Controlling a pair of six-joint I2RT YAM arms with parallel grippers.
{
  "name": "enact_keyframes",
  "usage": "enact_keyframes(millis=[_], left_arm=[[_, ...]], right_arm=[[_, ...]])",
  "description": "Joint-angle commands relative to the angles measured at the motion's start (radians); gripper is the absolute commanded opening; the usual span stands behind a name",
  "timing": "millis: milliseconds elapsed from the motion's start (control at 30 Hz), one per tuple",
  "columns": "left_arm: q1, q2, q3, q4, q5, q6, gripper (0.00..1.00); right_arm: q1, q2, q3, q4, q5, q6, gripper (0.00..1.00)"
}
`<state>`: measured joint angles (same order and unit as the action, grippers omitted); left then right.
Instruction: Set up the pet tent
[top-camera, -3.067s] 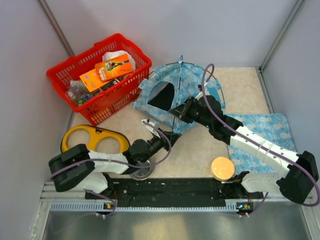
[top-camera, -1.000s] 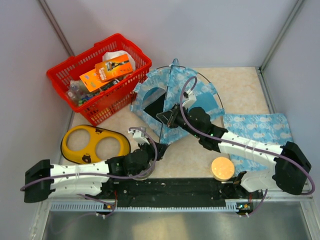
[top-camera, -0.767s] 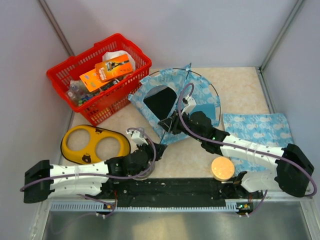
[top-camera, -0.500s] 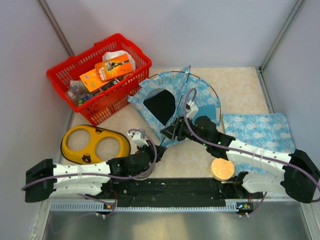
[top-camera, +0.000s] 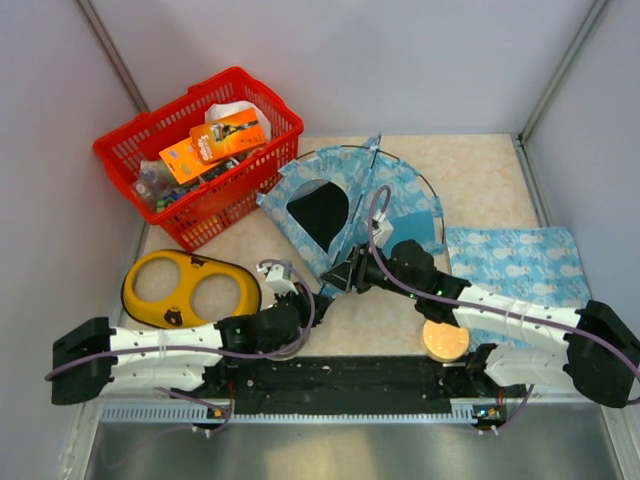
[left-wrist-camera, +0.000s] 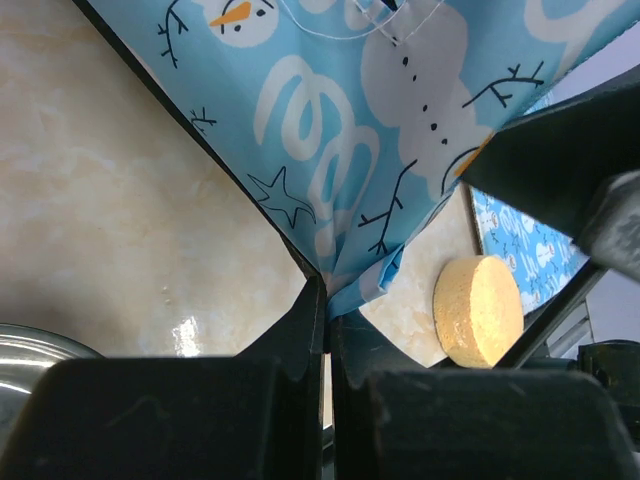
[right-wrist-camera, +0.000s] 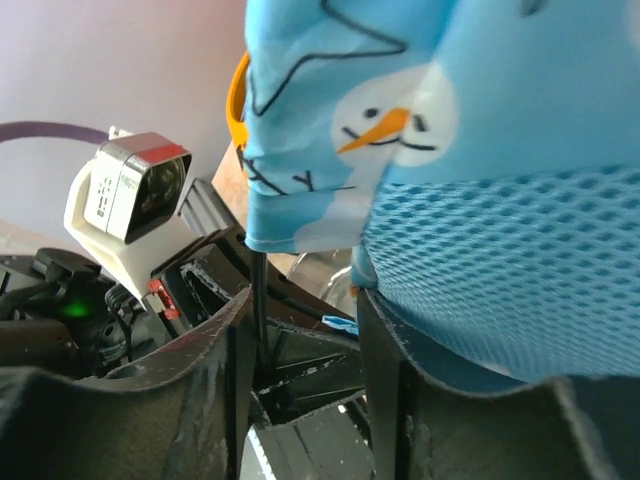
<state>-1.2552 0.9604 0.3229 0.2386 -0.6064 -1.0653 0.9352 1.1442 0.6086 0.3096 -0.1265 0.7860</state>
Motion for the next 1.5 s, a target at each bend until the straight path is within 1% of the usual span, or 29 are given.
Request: enact_keyframes(millis=[0,67,167,300,433,567,700,900,1033,1067,1133,1267,1467], left_arm=[[0.000,0.001,-0.007,0.088,0.037,0.033,0.00],[0.000,0.000,-0.002,0.090,0.042,0.053,0.00],[0.000,-0.006,0.001,0.085,0.040,0.073,0.00],[0.000,-0.018,-0.005,0.084,0.042,0.088,0.00],[0.000,-0.031,-0.019,0.099,0.075,0.140,0.00],[-0.001,-0.035,-0.041,0.113,0.166,0.272,0.00],[-0.001,-0.043,-0.084,0.119,0.178,0.321,0.00],[-0.001,-0.087,-0.133,0.145,0.195,0.393,0.00],[-0.004,-0.089,-0.133,0.148,0.227,0.448,0.00],[-0.004,-0.089,-0.133,0.151,0.234,0.465,0.00],[-0.009,-0.074,-0.128,0.142,0.235,0.490,0.00],[-0.016,-0.063,-0.120,0.126,0.235,0.516,0.00],[-0.021,-0.072,-0.117,0.111,0.214,0.515,0.00]], right_arm=[[0.034,0.052,0.011,0.051,-0.030,-0.010,0.39],[0.046,0.066,0.014,0.065,-0.032,-0.002,0.33],[0.059,0.071,0.013,0.071,-0.032,0.005,0.25],[0.063,0.055,0.011,0.060,-0.015,0.010,0.00],[0.063,0.005,-0.026,0.098,0.063,0.006,0.00],[0.065,-0.061,-0.064,0.155,0.185,-0.010,0.00],[0.065,-0.101,-0.078,0.209,0.261,-0.017,0.00],[0.065,-0.149,-0.087,0.210,0.387,-0.028,0.00],[0.065,-0.126,-0.073,0.221,0.439,-0.030,0.00],[0.065,-0.118,-0.078,0.245,0.444,-0.024,0.00],[0.063,-0.110,-0.075,0.273,0.459,-0.016,0.00],[0.065,-0.103,-0.055,0.276,0.505,-0.014,0.00],[0.065,-0.095,-0.035,0.211,0.548,-0.017,0.00]])
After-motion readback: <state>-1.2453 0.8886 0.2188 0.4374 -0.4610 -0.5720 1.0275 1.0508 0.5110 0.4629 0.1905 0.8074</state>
